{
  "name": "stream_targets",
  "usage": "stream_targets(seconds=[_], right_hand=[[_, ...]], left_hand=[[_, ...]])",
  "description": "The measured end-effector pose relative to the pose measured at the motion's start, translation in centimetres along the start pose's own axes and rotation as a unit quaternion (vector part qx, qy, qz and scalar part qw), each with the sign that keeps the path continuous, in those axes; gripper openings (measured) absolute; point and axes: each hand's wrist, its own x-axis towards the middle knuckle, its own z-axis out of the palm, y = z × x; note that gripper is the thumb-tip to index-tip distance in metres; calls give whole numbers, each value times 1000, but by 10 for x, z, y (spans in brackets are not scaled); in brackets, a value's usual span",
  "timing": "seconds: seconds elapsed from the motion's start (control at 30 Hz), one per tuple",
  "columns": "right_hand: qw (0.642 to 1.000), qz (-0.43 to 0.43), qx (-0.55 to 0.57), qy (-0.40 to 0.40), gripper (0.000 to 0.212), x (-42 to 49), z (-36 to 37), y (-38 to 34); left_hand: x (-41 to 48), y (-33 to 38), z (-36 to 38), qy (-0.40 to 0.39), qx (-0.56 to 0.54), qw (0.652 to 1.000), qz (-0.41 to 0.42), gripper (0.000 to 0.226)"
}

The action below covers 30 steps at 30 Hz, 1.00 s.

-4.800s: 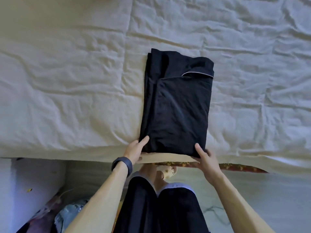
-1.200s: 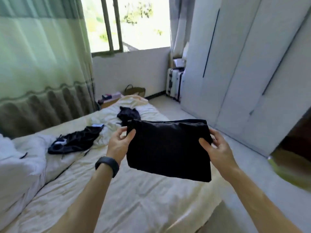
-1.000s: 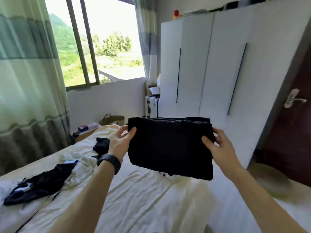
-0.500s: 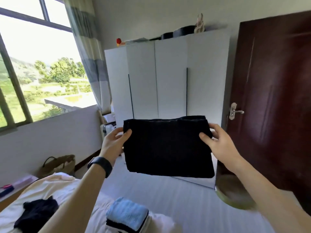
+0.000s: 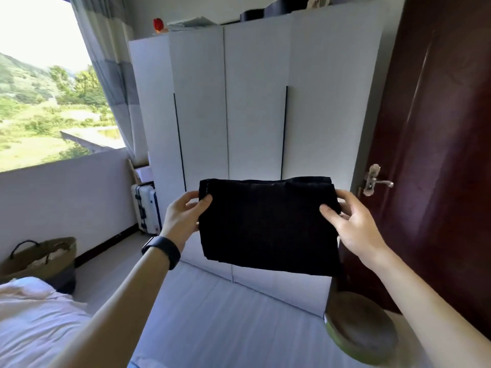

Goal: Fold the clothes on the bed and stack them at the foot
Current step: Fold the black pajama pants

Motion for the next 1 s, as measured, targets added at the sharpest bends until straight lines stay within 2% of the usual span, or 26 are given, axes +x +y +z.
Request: stream_targets(seconds=[0.2, 0.4, 0.7, 0.87, 1.0], right_hand=[[997, 23, 44, -62, 25, 120, 5, 72], [985, 45, 72, -148, 24, 208, 53, 137], [952, 67, 85, -287, 27, 317, 186, 223], [924, 101, 84, -358, 26, 358, 266, 268], [893, 135, 75, -423, 28, 377, 336, 308]], left_hand=[[75, -46, 39, 89, -8, 996, -18, 25], [115, -91, 33, 193, -22, 981, -31, 20], [182, -169, -30, 323, -7, 946, -30, 24], [207, -214, -72, 388, 6, 919, -71, 7], [218, -256, -101, 447, 4, 887, -118, 14]])
